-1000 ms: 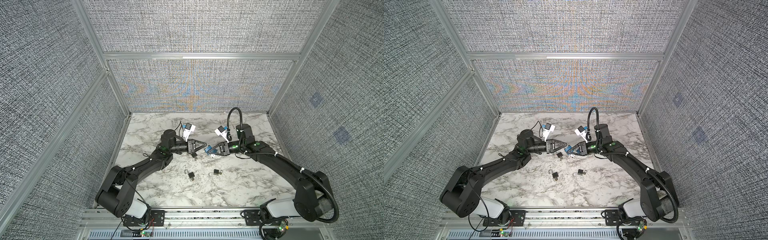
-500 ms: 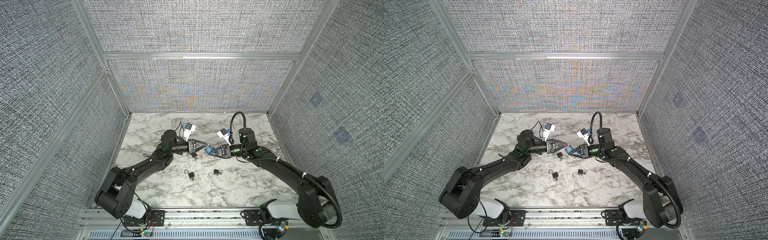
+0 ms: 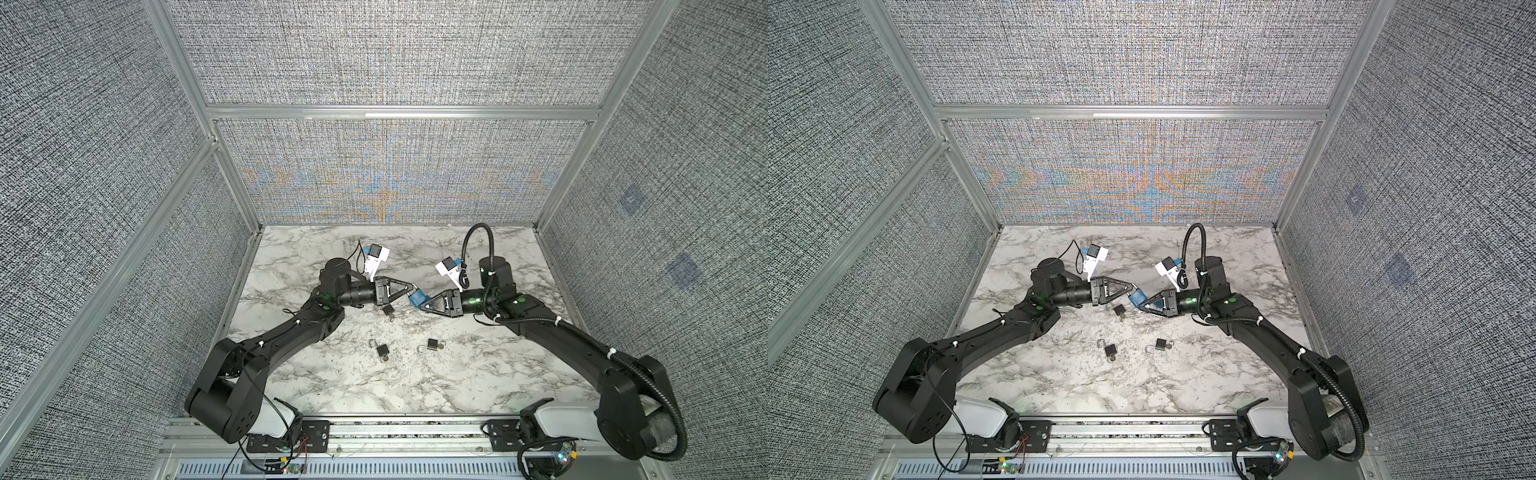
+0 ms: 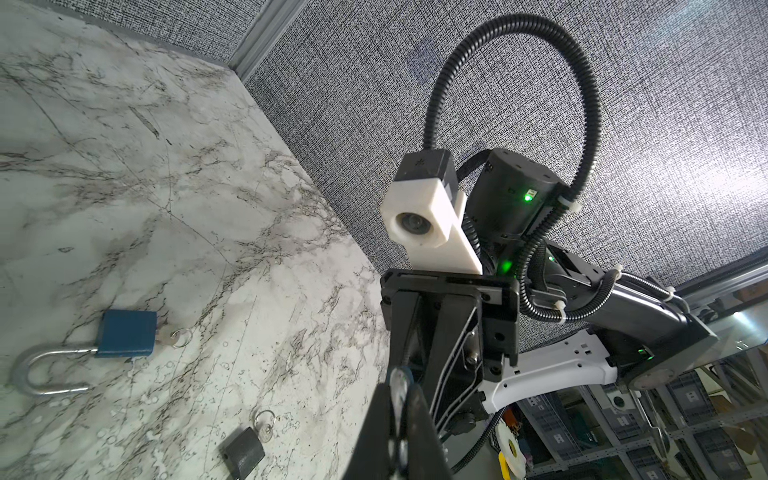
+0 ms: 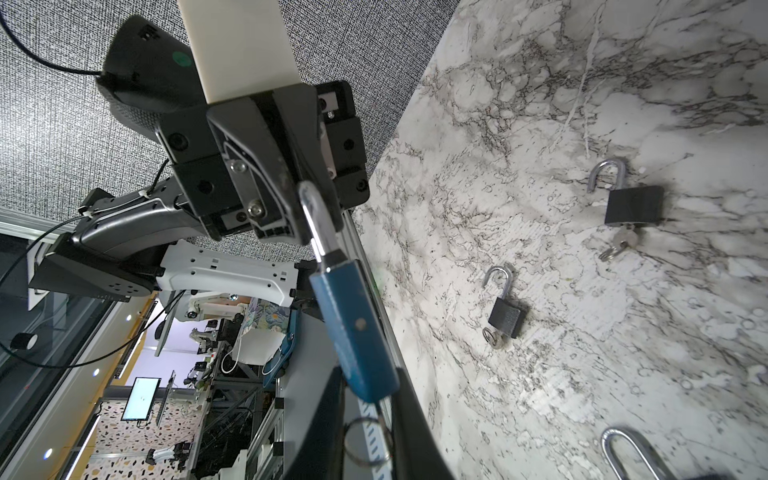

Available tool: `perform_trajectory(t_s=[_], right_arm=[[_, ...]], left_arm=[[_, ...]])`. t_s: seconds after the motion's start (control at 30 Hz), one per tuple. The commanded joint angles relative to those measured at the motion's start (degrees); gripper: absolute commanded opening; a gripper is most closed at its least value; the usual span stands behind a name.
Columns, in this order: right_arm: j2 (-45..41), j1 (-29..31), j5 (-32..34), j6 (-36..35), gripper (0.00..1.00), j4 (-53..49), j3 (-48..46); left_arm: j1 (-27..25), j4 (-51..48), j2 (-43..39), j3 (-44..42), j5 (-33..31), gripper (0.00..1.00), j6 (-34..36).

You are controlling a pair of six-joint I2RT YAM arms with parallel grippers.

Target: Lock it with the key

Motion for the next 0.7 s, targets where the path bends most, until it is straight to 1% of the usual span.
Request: perform_trajectory(t_s=[0.0,0.1,0.13,0.17,0.2,0.33,0.53,0.67], right_arm=[[-0.2,0.0,0.6,-0.2,0.14,-0.1,0.0],[-0.3,0.0,0.4,-0.4,0.13,-0.4,0.0],[-0.4,0.0,0.4,-0.5,0.16,-0.4,0.0],[-0.6,0.0,0.5,-0.4,0.21,-0.5,0.0],[-0.7,-0.1,0.5,-0.5,0.24,-0.5,0.0],[-1.3,-0.3,0.8,-0.4,0.31,-0.3,0.2],[-1.4,-0.6,1.3,-0.3,0.31,-0.2,0.1],[-1.4,-0.5,1.0,-0.2,0.24,-0.1,0.1]], left_arm=[[0.1,1.4,-0.6,0.3,0.2,0.0,0.5],[0.0,1.4,-0.7,0.4,0.3,0.0,0.5],[0.1,1.4,-0.8,0.4,0.3,0.0,0.6],[0.1,1.4,-0.8,0.4,0.4,0.0,0.5],[0.0,1.4,-1.0,0.4,0.5,0.0,0.5],[0.2,1.4,-1.0,0.7,0.7,0.0,0.5],[0.1,1.1,-1.4,0.9,0.7,0.0,0.6],[0.1,0.9,-1.4,0.7,0.5,0.0,0.7]])
